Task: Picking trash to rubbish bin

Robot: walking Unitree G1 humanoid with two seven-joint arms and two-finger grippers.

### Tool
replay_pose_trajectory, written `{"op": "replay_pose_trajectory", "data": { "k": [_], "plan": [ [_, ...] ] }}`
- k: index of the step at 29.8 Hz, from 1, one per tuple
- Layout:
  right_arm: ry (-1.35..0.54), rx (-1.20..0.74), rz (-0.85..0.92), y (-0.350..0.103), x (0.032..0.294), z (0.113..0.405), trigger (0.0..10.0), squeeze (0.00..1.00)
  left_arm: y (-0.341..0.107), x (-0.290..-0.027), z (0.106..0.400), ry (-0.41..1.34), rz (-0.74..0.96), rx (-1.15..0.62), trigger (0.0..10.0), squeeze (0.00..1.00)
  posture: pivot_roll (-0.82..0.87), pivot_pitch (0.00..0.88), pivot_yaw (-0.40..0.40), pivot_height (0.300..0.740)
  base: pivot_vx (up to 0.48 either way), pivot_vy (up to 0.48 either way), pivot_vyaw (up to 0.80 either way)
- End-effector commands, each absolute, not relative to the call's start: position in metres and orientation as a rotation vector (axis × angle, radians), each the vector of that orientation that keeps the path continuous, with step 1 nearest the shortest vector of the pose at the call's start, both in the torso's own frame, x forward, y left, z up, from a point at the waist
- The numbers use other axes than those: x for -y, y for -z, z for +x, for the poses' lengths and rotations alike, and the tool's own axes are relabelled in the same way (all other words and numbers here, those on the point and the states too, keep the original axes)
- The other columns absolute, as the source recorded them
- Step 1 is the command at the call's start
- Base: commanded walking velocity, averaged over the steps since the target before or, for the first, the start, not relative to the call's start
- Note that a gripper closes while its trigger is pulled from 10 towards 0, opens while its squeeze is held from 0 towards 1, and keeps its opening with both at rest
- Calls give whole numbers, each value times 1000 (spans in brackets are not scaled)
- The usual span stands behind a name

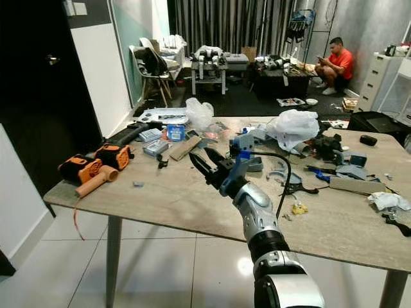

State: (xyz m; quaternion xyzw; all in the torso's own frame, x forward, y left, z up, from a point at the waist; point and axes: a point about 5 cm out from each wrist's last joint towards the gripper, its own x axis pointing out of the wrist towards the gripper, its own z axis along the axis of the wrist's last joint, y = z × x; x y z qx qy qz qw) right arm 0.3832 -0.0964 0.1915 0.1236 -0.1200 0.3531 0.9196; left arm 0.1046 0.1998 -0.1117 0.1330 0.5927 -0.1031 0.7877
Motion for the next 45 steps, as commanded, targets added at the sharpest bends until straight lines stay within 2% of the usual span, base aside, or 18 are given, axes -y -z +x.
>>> {"op": "replay_pose_trajectory", "data": {
  "k": [1, 15, 17, 18, 24, 25, 26, 31, 35, 45],
  "plan": [
    [-736, 258, 237, -194, 91, 383, 10000, 0, 112, -201, 102, 230, 295, -1284, 10000, 0, -49, 0, 4, 740, 379, 0, 0],
    [-569, 263, 174, -203, 104, 393, 10000, 0, 112, -201, 103, 214, 288, -1283, 10000, 0, -39, 0, 4, 740, 371, 0, 0],
    [-503, 248, 153, -203, 110, 396, 10000, 39, 112, -201, 103, 203, 271, -1281, 10000, 0, -37, 0, 4, 740, 0, 0, 0],
    [-481, 240, 146, -203, 113, 397, 10000, 1000, 112, -202, 102, 203, 272, -1281, 10000, 0, -36, 0, 4, 740, 0, 0, 0],
    [-377, 184, 22, -200, 121, 402, 10000, 1000, 112, -202, 101, 203, 276, -1285, 10000, 0, -30, 0, 5, 740, 0, 0, 0],
    [-332, 157, -10, -198, 124, 404, 10000, 714, 112, -202, 101, 203, 276, -1287, 10000, 0, -25, 0, 5, 740, 0, 0, 0],
    [-280, 133, -63, -196, 128, 405, 10000, 0, 112, -202, 100, 202, 275, -1288, 10000, 0, -24, 0, 5, 740, 0, 0, 0],
    [-173, 89, -141, -193, 138, 408, 10000, 0, 113, -203, 99, 200, 275, -1292, 10000, 0, -18, 3, 6, 740, 0, 0, 0],
    [-43, 31, -197, -191, 163, 409, 10000, 0, 113, -203, 97, 203, 276, -1298, 10000, 0, -24, 14, 9, 740, 0, 0, 0],
    [-47, -98, -205, -174, 167, 408, 10000, 0, 113, -203, 96, 210, 282, -1300, 10000, 0, -18, 23, 10, 740, 0, 0, 0]
  ]
}}
